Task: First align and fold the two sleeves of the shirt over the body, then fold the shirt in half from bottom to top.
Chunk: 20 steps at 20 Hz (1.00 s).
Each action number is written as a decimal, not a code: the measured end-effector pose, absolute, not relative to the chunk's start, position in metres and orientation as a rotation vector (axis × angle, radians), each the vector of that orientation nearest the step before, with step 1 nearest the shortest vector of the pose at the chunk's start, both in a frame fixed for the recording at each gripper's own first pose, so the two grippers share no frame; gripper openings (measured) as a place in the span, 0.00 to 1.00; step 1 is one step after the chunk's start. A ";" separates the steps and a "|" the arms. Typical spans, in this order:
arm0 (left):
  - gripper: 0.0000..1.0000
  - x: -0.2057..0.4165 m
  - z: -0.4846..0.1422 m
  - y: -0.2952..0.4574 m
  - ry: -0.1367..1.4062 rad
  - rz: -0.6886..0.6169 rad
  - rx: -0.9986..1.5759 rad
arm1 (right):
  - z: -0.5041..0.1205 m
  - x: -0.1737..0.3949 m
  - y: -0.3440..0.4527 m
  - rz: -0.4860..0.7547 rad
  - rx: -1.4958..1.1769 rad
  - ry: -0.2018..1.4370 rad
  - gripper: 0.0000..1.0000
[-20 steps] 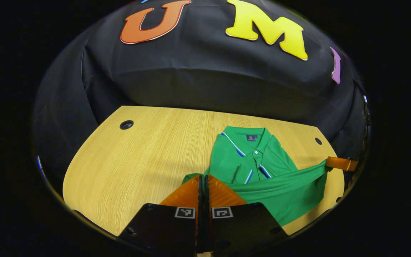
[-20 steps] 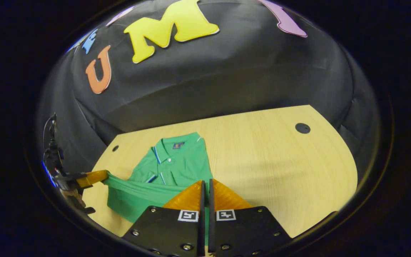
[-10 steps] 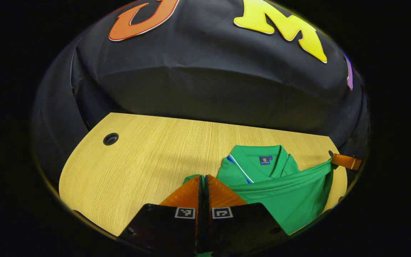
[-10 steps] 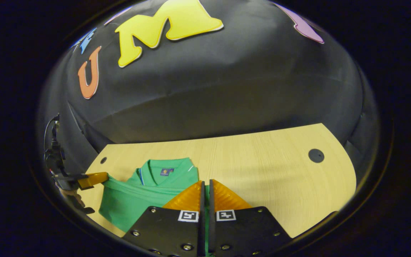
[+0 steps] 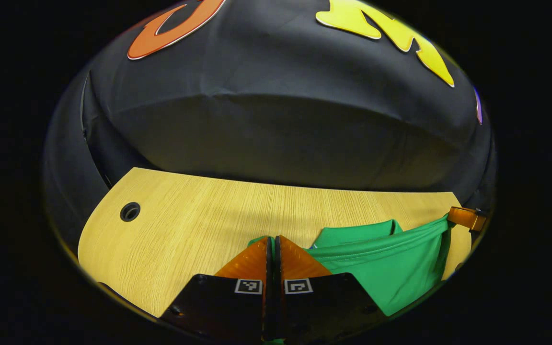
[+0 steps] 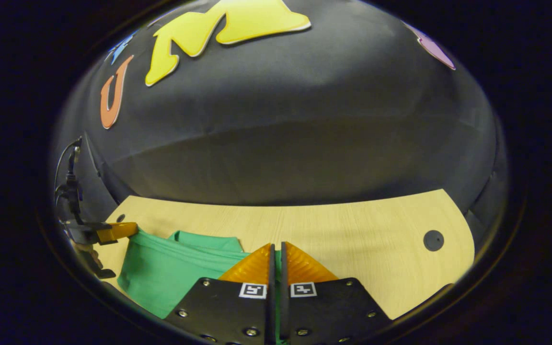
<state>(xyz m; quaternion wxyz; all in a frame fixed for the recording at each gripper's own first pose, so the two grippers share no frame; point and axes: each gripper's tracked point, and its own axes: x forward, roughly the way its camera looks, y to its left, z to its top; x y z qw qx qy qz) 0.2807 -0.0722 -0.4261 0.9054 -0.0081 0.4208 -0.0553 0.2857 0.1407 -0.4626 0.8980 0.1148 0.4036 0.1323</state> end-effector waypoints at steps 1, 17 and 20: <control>0.03 0.278 -0.431 -0.075 0.880 -0.135 0.002 | -0.468 0.288 0.140 0.259 0.220 0.837 0.03; 0.98 0.281 -0.439 -0.089 0.808 -0.133 -0.007 | -0.440 0.272 0.159 0.288 0.257 0.776 0.94; 0.98 0.283 -0.428 -0.091 0.753 -0.137 -0.027 | -0.404 0.253 0.157 0.283 0.259 0.731 0.93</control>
